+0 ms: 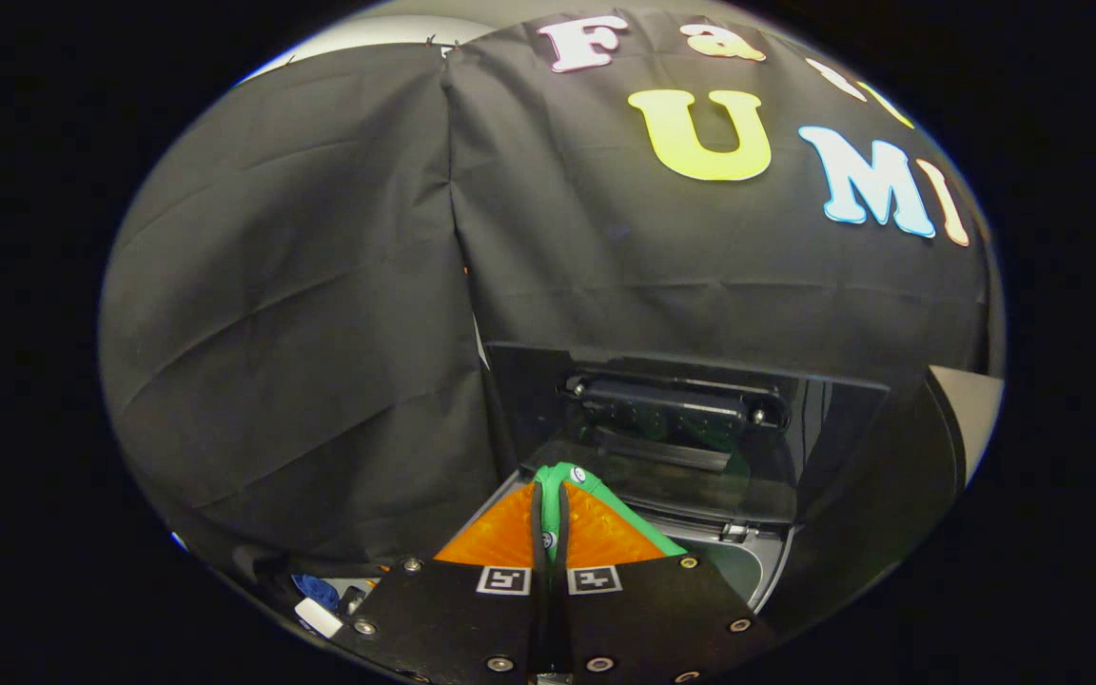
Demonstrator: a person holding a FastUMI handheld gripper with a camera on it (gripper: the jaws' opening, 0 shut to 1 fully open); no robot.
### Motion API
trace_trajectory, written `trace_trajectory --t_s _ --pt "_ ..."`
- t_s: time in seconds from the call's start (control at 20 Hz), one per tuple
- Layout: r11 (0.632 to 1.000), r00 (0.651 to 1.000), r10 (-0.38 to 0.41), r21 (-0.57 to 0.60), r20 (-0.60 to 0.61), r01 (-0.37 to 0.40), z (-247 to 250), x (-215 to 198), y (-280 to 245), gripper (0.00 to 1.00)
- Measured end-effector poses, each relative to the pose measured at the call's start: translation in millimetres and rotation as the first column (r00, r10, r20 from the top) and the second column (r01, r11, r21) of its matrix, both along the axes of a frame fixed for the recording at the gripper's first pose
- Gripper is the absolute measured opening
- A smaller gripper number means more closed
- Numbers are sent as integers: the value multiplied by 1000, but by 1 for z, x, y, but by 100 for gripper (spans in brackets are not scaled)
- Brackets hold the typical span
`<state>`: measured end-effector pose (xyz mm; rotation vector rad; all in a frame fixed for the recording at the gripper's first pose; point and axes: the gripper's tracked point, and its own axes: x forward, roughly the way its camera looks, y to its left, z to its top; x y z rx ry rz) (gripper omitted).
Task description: Put the clothes into the washing machine and then close the washing machine lid.
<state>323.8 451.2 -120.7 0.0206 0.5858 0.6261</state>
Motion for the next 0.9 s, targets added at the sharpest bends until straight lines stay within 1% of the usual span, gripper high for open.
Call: trace_trajectory --t_s 0.2,0.3,0.45,0.7,0.9 --pt "999 998 -16 -34 -55 14 -39 -6 -1 0" --pt "997 996 -27 -70 -90 21 -60 -10 -4 0" --pt "995 988 -49 -97 -147 35 -90 -12 -9 2" --pt "982 963 -71 -189 -261 21 -143 -37 -26 7" --pt "972 943 -101 -233 -319 25 -180 -49 -39 9"
